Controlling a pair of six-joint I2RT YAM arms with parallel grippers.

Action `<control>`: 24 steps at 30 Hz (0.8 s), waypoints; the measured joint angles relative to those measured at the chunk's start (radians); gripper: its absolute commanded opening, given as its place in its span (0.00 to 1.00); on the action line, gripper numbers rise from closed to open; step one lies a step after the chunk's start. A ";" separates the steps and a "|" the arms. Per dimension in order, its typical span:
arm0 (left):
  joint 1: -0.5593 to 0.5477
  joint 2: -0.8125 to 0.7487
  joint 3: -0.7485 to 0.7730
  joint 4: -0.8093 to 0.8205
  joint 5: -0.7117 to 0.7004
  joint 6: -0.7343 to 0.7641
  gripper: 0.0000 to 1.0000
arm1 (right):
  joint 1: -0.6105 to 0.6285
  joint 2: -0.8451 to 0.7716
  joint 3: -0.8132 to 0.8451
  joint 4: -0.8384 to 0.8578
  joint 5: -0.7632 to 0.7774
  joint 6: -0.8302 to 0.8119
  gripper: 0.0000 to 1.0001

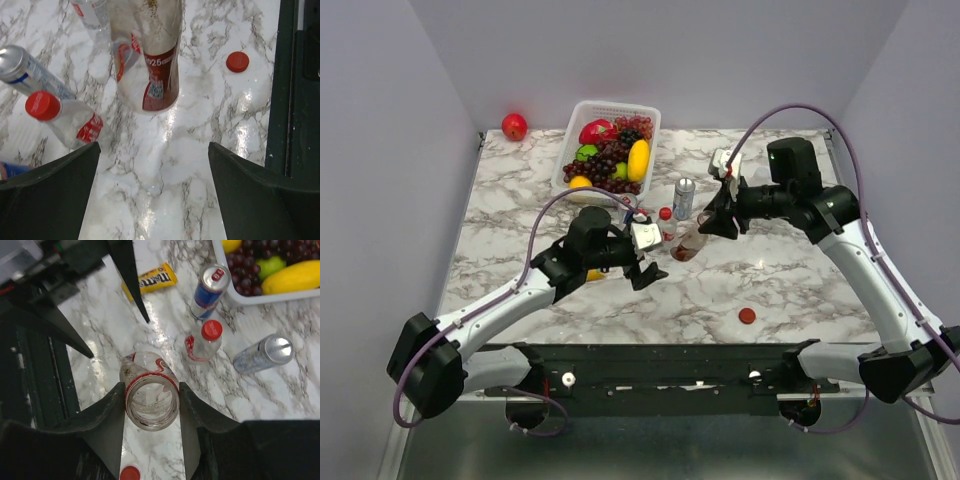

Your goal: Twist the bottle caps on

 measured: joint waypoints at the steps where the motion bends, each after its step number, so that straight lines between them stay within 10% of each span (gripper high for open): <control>1: -0.012 0.013 0.010 0.015 -0.003 -0.004 0.99 | 0.001 -0.004 0.013 0.003 -0.022 0.013 0.18; 12: -0.051 0.151 0.096 0.110 0.000 -0.095 0.98 | 0.025 0.027 0.013 0.063 -0.118 0.150 0.18; 18: -0.056 0.180 0.108 0.127 0.040 -0.117 0.58 | 0.044 0.034 0.013 0.101 -0.138 0.179 0.21; 24: -0.052 0.181 0.113 0.117 0.054 -0.117 0.40 | 0.046 0.034 0.013 0.110 -0.129 0.185 0.74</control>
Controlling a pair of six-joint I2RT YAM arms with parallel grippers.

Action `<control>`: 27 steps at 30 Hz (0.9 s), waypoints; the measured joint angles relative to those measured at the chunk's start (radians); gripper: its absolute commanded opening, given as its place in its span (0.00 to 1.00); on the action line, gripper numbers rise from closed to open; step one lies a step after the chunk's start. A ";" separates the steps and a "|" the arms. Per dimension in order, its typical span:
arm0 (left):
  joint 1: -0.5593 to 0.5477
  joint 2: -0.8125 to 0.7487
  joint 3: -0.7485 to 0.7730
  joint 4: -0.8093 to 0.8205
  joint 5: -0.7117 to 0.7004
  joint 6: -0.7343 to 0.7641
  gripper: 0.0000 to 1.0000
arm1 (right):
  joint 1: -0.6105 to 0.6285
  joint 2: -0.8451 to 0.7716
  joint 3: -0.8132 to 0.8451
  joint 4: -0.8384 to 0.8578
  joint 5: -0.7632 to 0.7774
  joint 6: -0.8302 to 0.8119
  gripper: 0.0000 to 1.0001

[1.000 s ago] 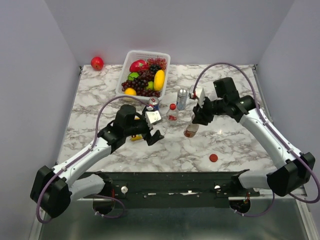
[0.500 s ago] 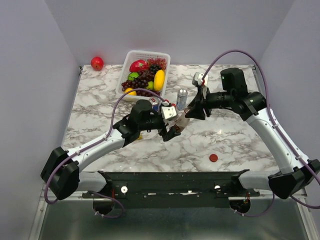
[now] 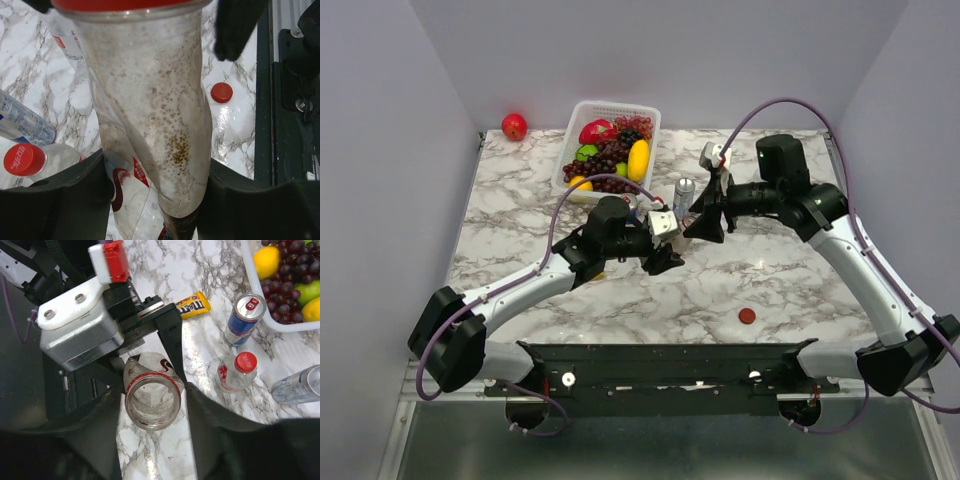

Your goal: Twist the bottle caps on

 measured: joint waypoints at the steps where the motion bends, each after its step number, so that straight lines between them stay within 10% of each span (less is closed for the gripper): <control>1: 0.000 -0.001 0.000 -0.004 0.000 0.013 0.39 | 0.000 -0.002 0.002 -0.007 0.029 0.003 0.76; 11: 0.035 -0.220 -0.066 -0.155 -0.055 0.166 0.00 | -0.092 -0.296 -0.302 -0.090 0.198 -0.413 0.74; 19: 0.035 -0.262 -0.081 -0.257 -0.081 0.253 0.00 | -0.092 -0.340 -0.768 -0.144 0.307 -0.749 0.78; 27: 0.037 -0.262 -0.090 -0.290 -0.091 0.252 0.00 | -0.092 -0.264 -0.846 -0.119 0.391 -0.863 0.74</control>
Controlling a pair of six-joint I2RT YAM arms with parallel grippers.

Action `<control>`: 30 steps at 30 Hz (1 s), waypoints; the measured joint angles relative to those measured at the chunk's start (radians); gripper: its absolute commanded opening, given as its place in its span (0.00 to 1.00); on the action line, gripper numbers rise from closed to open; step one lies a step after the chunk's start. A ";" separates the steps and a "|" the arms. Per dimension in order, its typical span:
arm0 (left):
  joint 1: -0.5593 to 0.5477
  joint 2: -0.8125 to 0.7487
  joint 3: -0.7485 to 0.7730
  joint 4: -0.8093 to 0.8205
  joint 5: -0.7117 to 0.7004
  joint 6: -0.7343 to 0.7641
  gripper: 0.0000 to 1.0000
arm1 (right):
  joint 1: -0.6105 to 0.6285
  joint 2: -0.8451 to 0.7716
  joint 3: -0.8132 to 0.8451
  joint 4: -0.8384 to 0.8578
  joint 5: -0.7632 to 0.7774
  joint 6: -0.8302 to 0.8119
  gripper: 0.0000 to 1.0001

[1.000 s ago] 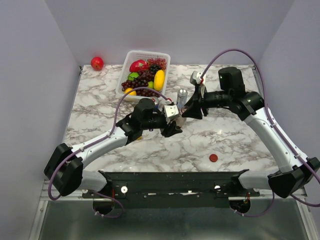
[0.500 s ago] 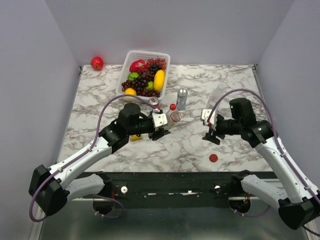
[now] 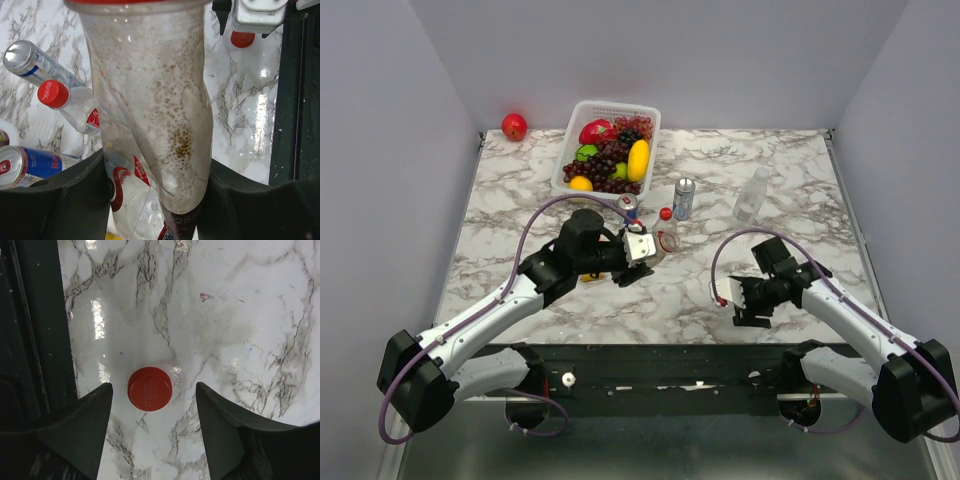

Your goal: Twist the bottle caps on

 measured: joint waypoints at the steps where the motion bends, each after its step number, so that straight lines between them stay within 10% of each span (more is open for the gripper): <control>1: 0.000 0.000 0.000 0.000 0.000 0.000 0.00 | 0.000 0.010 0.000 0.008 0.009 -0.005 0.74; 15: 0.010 0.000 -0.014 0.009 0.000 -0.014 0.00 | 0.000 0.105 0.000 0.056 0.075 -0.027 0.67; 30: 0.013 0.000 -0.029 0.031 0.000 -0.026 0.00 | 0.000 0.135 0.004 0.048 0.080 -0.039 0.39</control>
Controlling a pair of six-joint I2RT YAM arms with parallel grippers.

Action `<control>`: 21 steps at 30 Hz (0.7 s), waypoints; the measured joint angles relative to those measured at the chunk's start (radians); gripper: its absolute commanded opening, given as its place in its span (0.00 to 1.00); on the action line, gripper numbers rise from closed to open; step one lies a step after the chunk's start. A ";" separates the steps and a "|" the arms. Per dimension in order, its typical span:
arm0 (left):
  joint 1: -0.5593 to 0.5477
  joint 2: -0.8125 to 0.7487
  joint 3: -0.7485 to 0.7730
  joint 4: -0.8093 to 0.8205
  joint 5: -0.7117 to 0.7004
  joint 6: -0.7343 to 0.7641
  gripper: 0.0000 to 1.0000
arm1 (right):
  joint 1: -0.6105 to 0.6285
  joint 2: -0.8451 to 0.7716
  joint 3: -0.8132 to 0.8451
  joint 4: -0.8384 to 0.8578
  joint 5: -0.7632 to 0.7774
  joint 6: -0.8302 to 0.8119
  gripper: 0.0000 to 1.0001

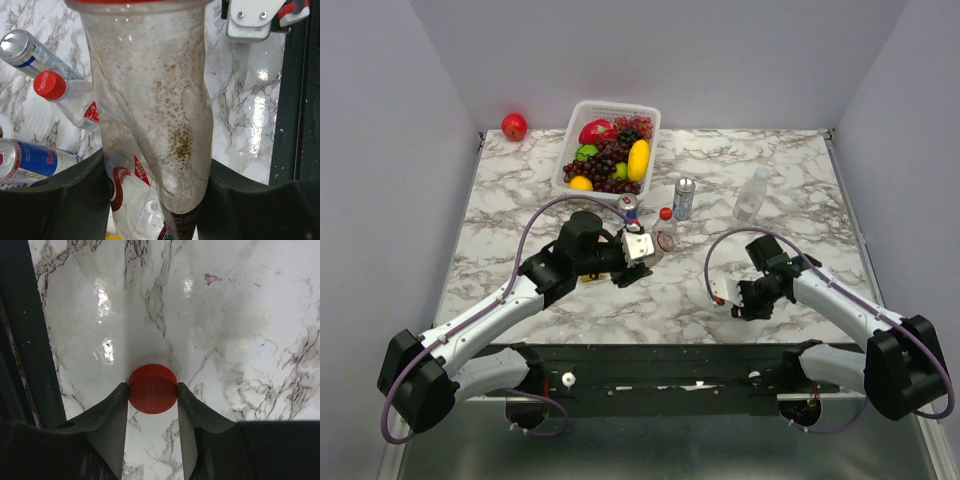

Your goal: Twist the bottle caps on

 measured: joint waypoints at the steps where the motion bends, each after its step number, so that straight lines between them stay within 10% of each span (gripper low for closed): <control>1: 0.000 0.000 -0.003 0.001 0.000 0.000 0.00 | 0.000 -0.003 0.012 -0.020 -0.003 0.002 0.38; 21: 0.000 0.035 -0.039 0.025 0.040 0.184 0.00 | 0.183 -0.053 0.755 -0.182 -0.416 0.219 0.36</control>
